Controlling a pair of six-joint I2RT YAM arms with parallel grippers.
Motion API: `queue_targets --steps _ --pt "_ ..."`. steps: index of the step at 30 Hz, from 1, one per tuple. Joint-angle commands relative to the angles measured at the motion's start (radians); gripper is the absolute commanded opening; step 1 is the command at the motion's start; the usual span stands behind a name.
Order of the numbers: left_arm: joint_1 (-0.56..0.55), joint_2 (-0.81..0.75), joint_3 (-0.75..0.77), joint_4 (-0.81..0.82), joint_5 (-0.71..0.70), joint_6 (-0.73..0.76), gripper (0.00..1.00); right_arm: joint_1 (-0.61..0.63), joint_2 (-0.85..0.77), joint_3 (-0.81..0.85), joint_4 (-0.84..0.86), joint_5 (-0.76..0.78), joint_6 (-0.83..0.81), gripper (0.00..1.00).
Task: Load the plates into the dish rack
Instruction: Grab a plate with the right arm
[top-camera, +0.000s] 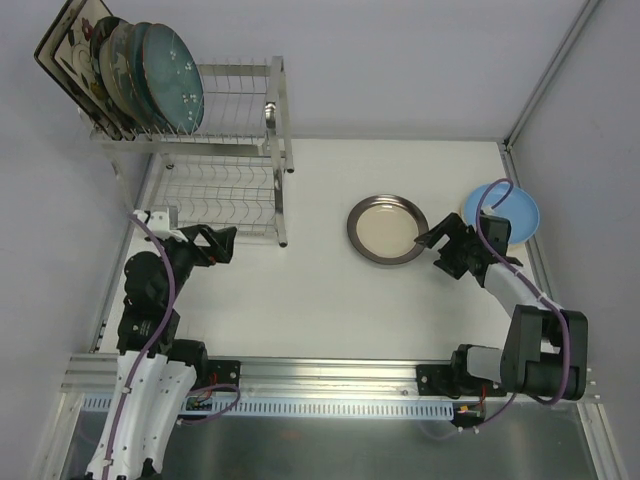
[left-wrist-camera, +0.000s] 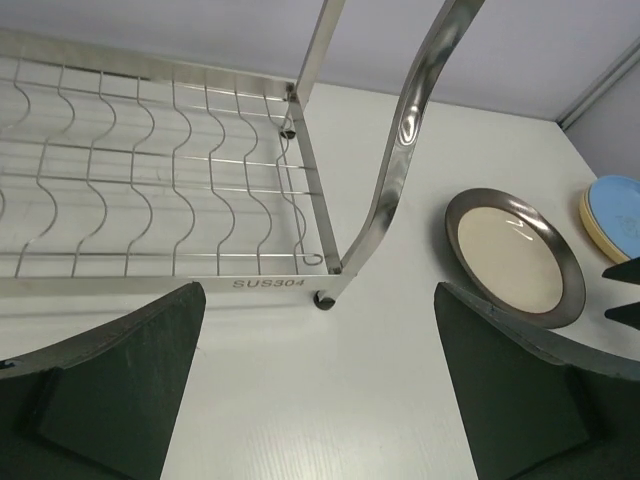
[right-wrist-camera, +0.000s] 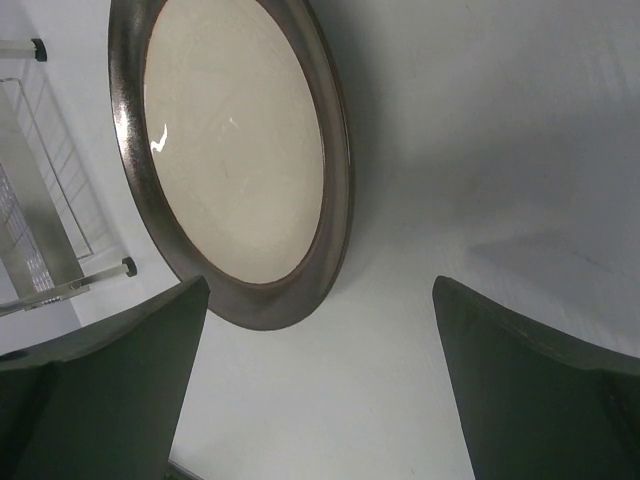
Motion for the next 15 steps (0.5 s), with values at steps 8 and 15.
queue_targets --steps 8,15 --pt "0.002 -0.090 -0.124 0.009 0.063 -0.096 0.99 0.003 0.161 0.005 0.250 -0.080 0.059 0.99" --pt "0.002 -0.029 -0.167 0.008 0.112 -0.142 0.99 0.046 0.282 0.025 0.296 -0.122 0.084 0.97"
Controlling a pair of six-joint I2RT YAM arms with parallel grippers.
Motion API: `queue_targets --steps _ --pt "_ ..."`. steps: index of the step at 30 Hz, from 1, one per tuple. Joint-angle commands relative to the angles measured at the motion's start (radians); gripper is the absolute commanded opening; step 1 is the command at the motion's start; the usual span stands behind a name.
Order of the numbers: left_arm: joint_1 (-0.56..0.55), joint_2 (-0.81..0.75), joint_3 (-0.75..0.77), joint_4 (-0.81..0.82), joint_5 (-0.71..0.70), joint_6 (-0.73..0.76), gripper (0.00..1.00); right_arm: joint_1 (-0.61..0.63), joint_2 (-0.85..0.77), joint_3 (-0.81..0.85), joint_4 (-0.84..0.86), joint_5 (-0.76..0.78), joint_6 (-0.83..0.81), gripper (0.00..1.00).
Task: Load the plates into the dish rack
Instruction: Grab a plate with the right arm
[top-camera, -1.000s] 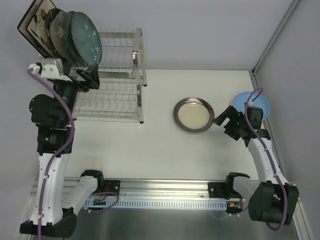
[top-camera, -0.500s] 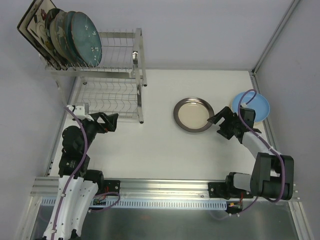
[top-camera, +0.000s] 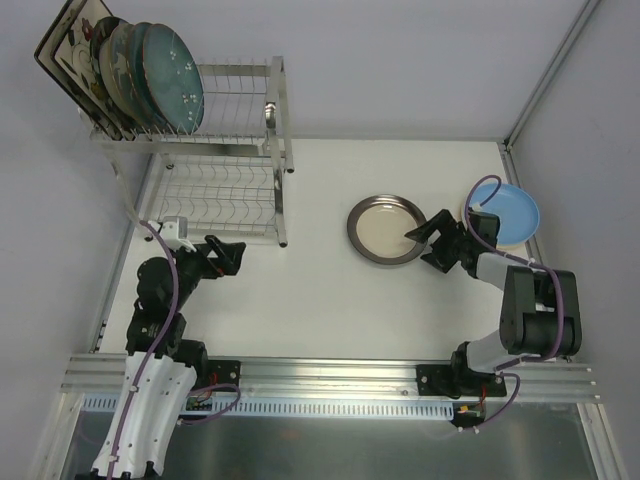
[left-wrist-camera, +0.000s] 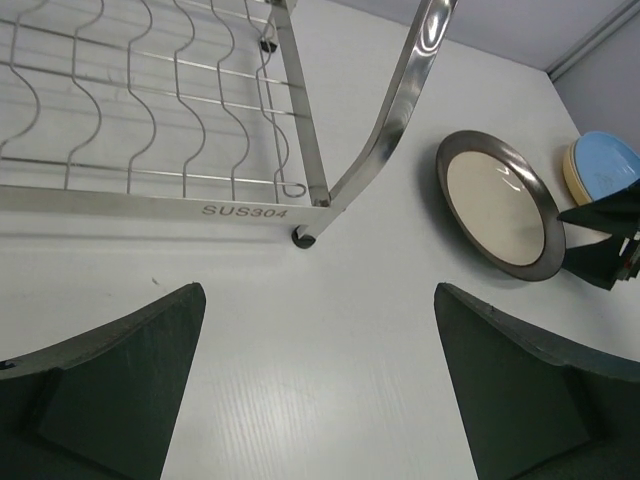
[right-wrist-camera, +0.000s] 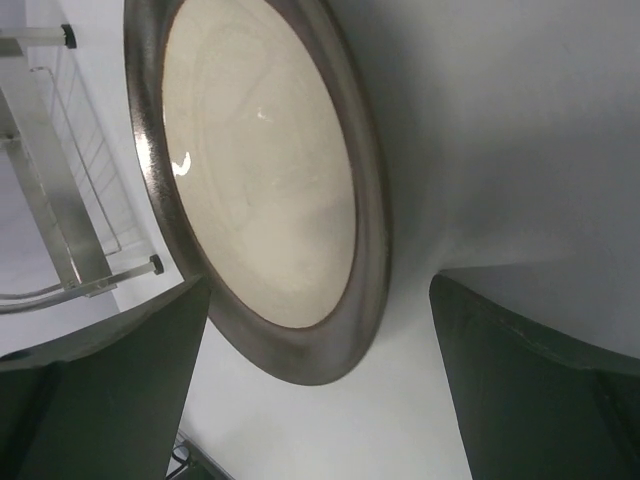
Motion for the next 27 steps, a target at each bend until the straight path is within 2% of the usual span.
queue_targets --steps 1,5,7,10,13,19,27 --pt "0.003 0.040 -0.026 0.027 0.070 -0.053 0.99 0.030 0.062 0.010 0.077 -0.030 0.028 0.96" --pt "0.002 0.089 -0.030 -0.015 0.075 -0.109 0.99 0.047 0.110 0.007 0.132 -0.026 0.059 0.93" --pt "0.002 0.123 -0.023 -0.019 0.122 -0.113 0.99 0.052 0.139 0.012 0.142 -0.024 0.065 0.92" --pt "0.002 0.150 -0.021 -0.027 0.149 -0.137 0.99 0.052 0.163 0.010 0.180 -0.033 0.078 0.85" --pt "0.002 0.160 -0.030 -0.027 0.149 -0.165 0.99 0.055 0.179 0.022 0.185 -0.032 0.084 0.76" --pt "0.002 0.157 -0.036 -0.030 0.144 -0.264 0.99 0.055 0.185 0.029 0.185 -0.030 0.079 0.49" --pt "0.002 0.105 -0.065 -0.027 0.143 -0.323 0.99 0.055 0.189 0.035 0.211 -0.050 0.091 0.26"
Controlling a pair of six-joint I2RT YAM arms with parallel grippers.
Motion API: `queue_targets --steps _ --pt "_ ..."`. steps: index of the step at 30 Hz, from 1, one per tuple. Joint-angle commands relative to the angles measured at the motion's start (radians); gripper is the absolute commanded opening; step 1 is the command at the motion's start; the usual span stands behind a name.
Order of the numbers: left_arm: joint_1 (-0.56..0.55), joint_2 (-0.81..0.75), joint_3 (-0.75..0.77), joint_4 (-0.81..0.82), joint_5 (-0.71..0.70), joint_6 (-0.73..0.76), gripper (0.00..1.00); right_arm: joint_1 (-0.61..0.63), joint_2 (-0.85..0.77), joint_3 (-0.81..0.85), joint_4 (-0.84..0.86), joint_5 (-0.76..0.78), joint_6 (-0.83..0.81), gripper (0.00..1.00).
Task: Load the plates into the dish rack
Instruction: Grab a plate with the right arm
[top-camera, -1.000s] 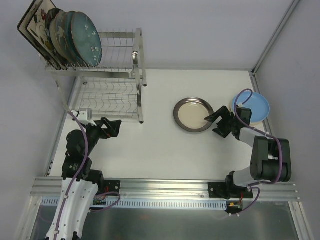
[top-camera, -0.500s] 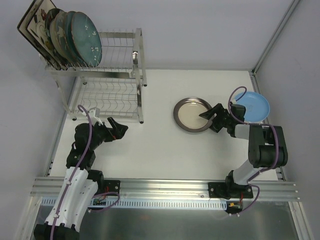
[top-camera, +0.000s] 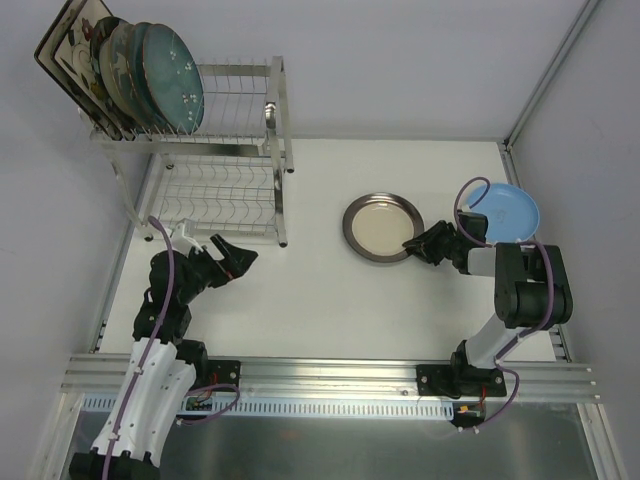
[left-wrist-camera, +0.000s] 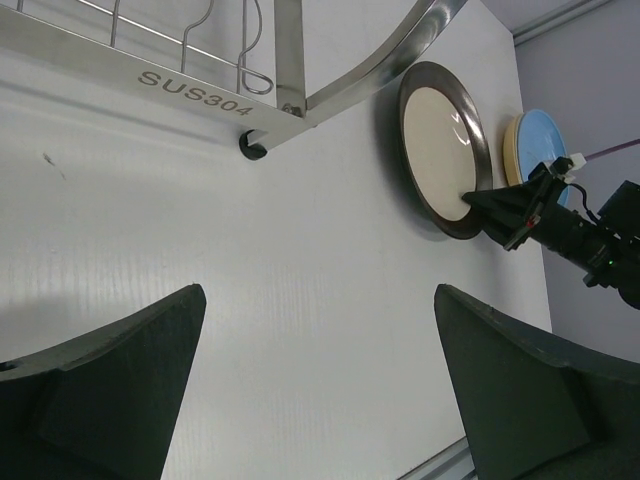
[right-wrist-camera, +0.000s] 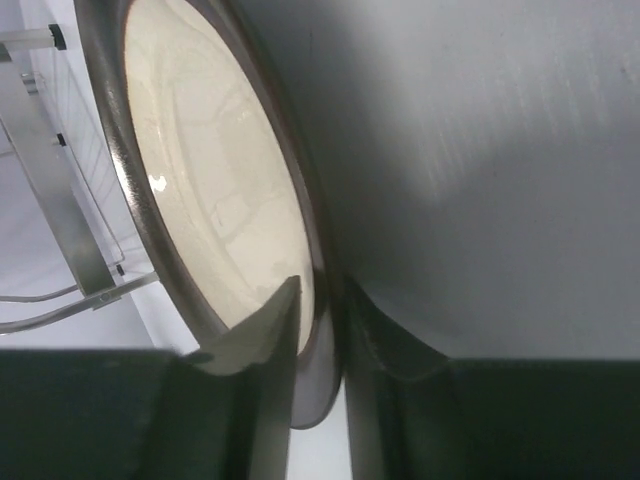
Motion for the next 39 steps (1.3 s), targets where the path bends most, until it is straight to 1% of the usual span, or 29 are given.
queue_targets --steps 1,3,4,7,9,14,17,20,21,22,25,31,35,39 --pt "0.002 -0.048 -0.024 0.003 0.020 -0.040 0.99 0.008 0.004 0.016 0.031 -0.018 -0.002 0.22" --pt "0.002 -0.080 -0.040 0.002 0.021 -0.040 0.99 0.008 -0.001 0.015 0.039 -0.027 0.003 0.16" --pt "0.002 -0.088 -0.043 0.003 0.021 -0.043 0.99 0.008 -0.010 0.016 0.040 -0.038 0.007 0.10" --pt "0.002 -0.098 -0.053 0.003 0.037 -0.077 0.99 0.008 -0.030 0.015 0.051 -0.057 0.024 0.03" --pt "0.002 -0.094 -0.050 0.003 0.041 -0.092 0.99 0.008 -0.041 0.010 0.063 -0.069 0.037 0.01" --pt "0.002 -0.059 0.000 0.000 0.083 -0.071 0.99 0.019 -0.078 -0.021 0.100 -0.086 0.093 0.01" --pt "0.002 -0.025 0.035 -0.001 0.150 -0.052 0.99 0.024 -0.159 -0.041 0.079 -0.089 0.092 0.01" --pt "0.000 -0.008 0.043 0.000 0.181 -0.051 0.99 0.064 -0.229 -0.038 -0.024 -0.080 0.051 0.01" --pt "-0.006 -0.008 0.043 0.000 0.175 -0.052 0.99 0.071 -0.287 -0.036 -0.056 -0.064 0.040 0.01" --pt "-0.038 -0.005 0.049 -0.001 0.167 -0.057 0.99 0.080 -0.314 -0.036 -0.123 -0.055 0.031 0.01" --pt "-0.076 0.009 0.065 0.000 0.155 -0.086 0.99 0.131 -0.419 -0.033 -0.200 -0.043 0.012 0.01" --pt "-0.095 0.043 0.088 0.002 0.169 -0.077 0.99 0.241 -0.536 0.008 -0.302 -0.031 -0.003 0.01" --pt "-0.124 0.092 0.120 0.003 0.181 -0.080 0.99 0.323 -0.558 0.028 -0.285 -0.020 0.038 0.01" --pt "-0.164 0.129 0.160 0.005 0.163 -0.074 0.99 0.413 -0.552 0.041 -0.215 0.006 0.095 0.01"
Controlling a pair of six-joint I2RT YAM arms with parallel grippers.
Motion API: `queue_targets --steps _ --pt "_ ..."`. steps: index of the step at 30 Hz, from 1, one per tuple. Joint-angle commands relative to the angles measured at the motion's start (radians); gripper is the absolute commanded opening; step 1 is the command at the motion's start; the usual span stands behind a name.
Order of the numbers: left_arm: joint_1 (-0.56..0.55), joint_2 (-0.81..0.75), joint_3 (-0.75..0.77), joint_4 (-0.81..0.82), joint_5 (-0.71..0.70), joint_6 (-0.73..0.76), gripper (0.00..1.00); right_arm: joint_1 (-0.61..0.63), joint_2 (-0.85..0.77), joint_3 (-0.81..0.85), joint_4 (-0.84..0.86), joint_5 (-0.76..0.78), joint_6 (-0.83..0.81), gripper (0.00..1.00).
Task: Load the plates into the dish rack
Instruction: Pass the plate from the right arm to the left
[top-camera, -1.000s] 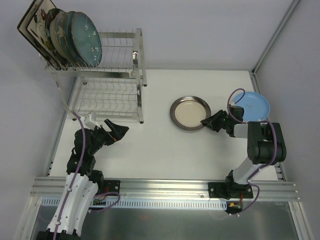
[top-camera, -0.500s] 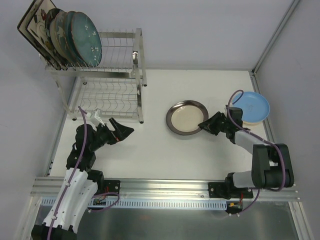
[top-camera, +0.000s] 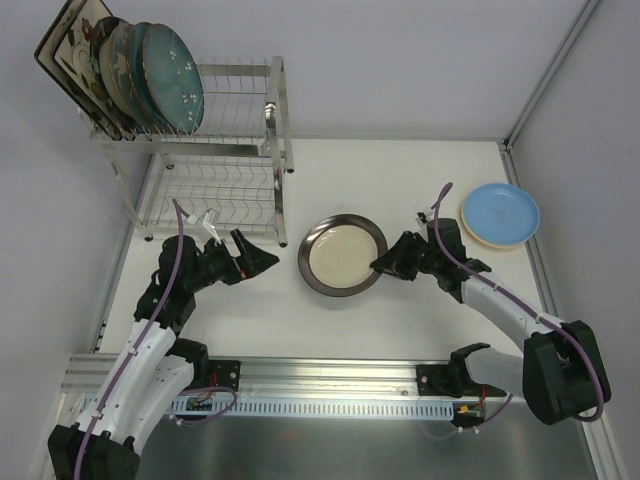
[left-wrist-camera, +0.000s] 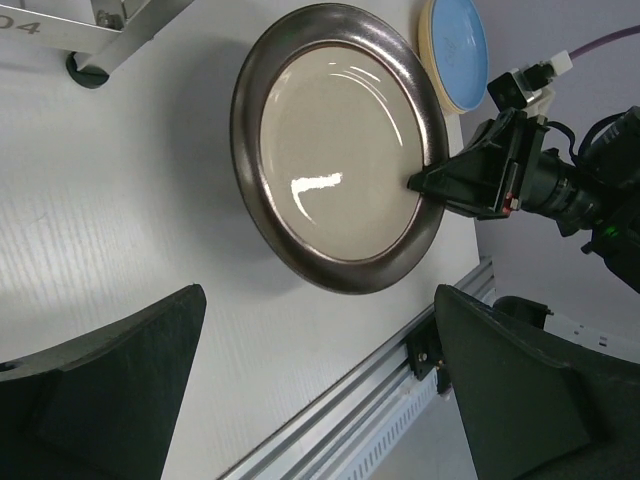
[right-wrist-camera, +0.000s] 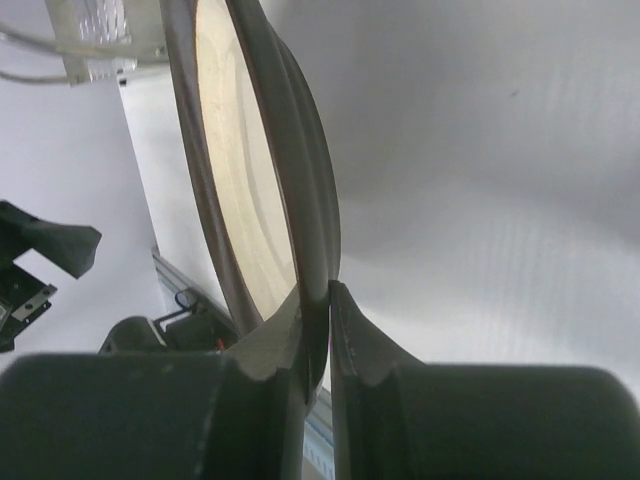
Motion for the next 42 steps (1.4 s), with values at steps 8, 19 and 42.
queue_targets --steps 8,19,42 --pt "-0.058 0.036 0.049 0.016 -0.018 -0.034 0.99 0.182 -0.019 0.172 0.243 -0.054 0.133 0.00" --pt "-0.059 -0.012 0.032 0.015 -0.045 -0.121 0.98 0.222 -0.021 0.225 0.279 -0.087 0.163 0.01" --pt "-0.075 0.018 0.037 0.116 -0.096 -0.178 0.54 0.273 0.034 0.246 0.409 -0.112 0.239 0.01"
